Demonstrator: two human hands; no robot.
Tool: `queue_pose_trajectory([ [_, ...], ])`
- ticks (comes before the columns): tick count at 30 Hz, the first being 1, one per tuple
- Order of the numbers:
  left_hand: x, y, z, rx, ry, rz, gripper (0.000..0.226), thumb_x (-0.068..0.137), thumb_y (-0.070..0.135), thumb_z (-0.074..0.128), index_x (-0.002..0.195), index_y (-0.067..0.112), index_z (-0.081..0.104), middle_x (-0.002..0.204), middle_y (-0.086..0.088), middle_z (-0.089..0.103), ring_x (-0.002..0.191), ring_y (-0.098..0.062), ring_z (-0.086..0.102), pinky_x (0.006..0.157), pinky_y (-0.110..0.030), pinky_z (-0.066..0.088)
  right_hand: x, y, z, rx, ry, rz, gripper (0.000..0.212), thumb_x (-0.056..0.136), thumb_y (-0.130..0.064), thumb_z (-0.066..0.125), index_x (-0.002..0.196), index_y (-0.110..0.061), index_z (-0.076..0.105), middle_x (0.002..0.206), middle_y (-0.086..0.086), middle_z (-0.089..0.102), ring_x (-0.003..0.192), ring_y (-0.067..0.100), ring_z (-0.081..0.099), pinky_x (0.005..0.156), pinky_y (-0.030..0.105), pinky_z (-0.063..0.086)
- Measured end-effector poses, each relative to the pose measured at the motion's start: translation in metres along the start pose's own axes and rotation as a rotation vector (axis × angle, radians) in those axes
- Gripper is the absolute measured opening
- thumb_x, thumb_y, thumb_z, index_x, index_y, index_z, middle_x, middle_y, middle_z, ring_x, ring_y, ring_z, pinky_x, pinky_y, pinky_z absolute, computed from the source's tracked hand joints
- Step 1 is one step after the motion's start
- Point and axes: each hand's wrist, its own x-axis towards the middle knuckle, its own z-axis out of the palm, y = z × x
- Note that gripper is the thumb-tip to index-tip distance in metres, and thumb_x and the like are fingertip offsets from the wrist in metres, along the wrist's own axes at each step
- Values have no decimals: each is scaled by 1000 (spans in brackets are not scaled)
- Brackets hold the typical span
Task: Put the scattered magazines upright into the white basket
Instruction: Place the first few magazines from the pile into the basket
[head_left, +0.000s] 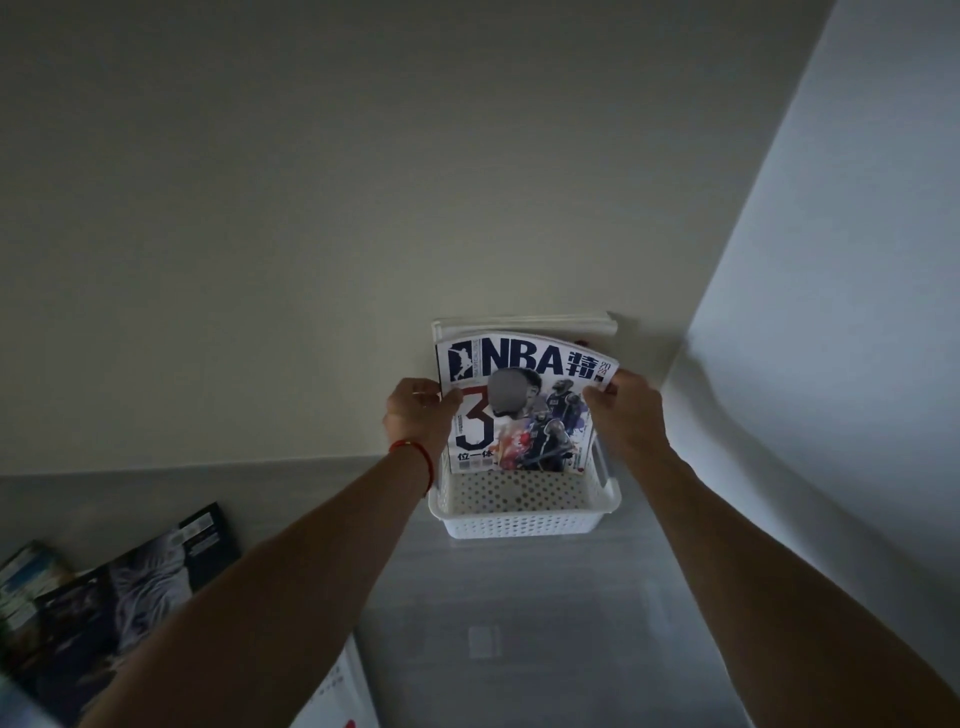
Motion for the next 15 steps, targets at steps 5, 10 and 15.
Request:
queue_pose_trajectory([
  [5, 10, -2, -1, -12, -95, 42, 29, 75, 15, 84, 94, 24, 64, 88, 2, 75, 86, -18, 72, 76, -30, 58, 1, 1, 7, 83, -80, 24, 20, 82, -14, 64, 100, -21, 64, 81, -12, 66, 71, 3, 62, 53, 14, 39],
  [10, 9, 2, -4, -97, -122, -48, 31, 79, 3, 78, 105, 15, 67, 101, -9, 76, 93, -22, 71, 80, -31, 58, -4, -1, 13, 326, -74, 83, 39, 80, -9, 70, 111, -23, 50, 103, -6, 64, 98, 17, 64, 78, 32, 54],
  [15, -12, -10, -36, -228, -191, -99, 31, 85, -10, 63, 111, 6, 65, 109, -20, 70, 106, -37, 68, 98, -49, 54, -31, -8, 13, 372, -75, 72, 57, 86, -10, 70, 137, -10, 44, 121, -5, 52, 112, 19, 60, 70, 19, 49],
])
